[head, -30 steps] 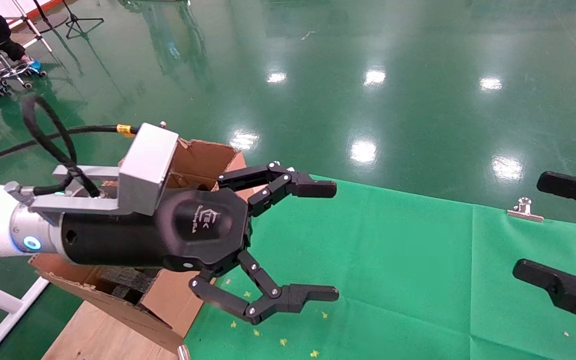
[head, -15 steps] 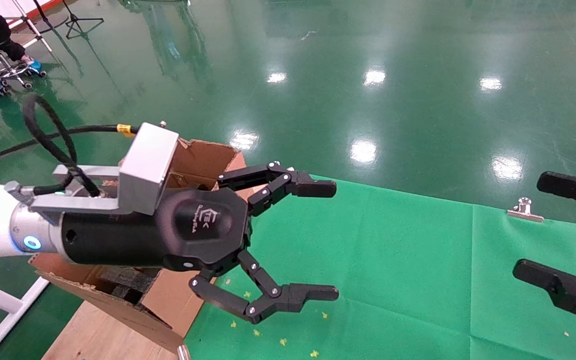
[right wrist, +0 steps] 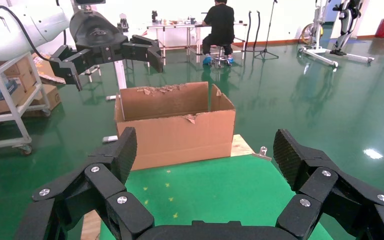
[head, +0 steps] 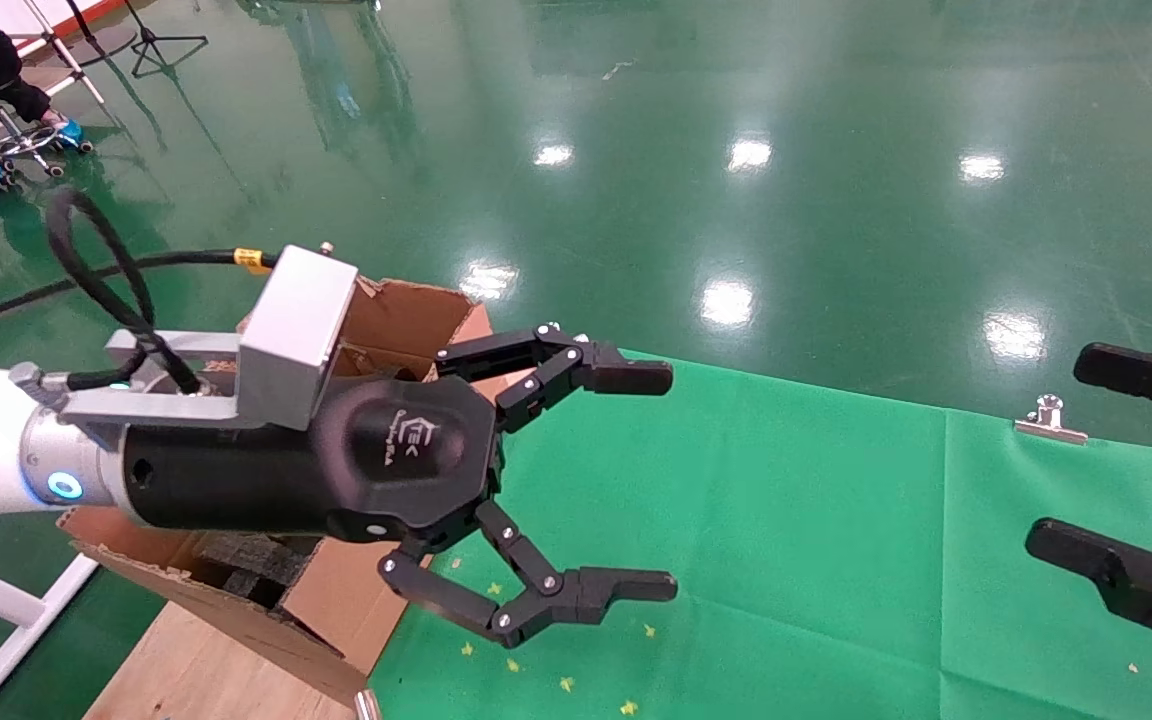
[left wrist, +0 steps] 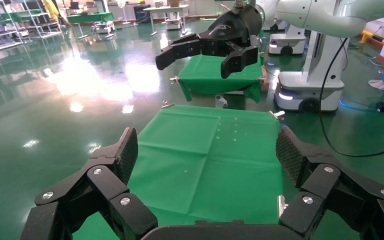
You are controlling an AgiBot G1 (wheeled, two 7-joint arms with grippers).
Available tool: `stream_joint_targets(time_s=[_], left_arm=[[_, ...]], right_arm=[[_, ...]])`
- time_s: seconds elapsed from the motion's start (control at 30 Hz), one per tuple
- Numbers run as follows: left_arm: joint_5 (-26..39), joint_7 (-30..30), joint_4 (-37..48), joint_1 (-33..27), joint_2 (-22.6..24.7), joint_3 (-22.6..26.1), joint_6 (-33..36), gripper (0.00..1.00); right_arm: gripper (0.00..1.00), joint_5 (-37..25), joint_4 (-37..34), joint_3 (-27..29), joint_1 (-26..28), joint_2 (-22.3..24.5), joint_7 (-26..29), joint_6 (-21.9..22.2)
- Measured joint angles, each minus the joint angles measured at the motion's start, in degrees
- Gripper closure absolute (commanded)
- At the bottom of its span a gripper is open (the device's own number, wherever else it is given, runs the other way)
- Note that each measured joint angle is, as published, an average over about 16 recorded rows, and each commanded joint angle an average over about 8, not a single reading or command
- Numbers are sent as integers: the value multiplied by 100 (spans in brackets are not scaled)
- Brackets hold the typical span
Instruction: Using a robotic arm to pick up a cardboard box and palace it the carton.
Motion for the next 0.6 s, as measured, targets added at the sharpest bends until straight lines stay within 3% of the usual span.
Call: stream_joint_targets(time_s=[0.6], left_arm=[[0,0,0,0,0,0,0,0]], right_arm=[[0,0,0,0,0,0,0,0]])
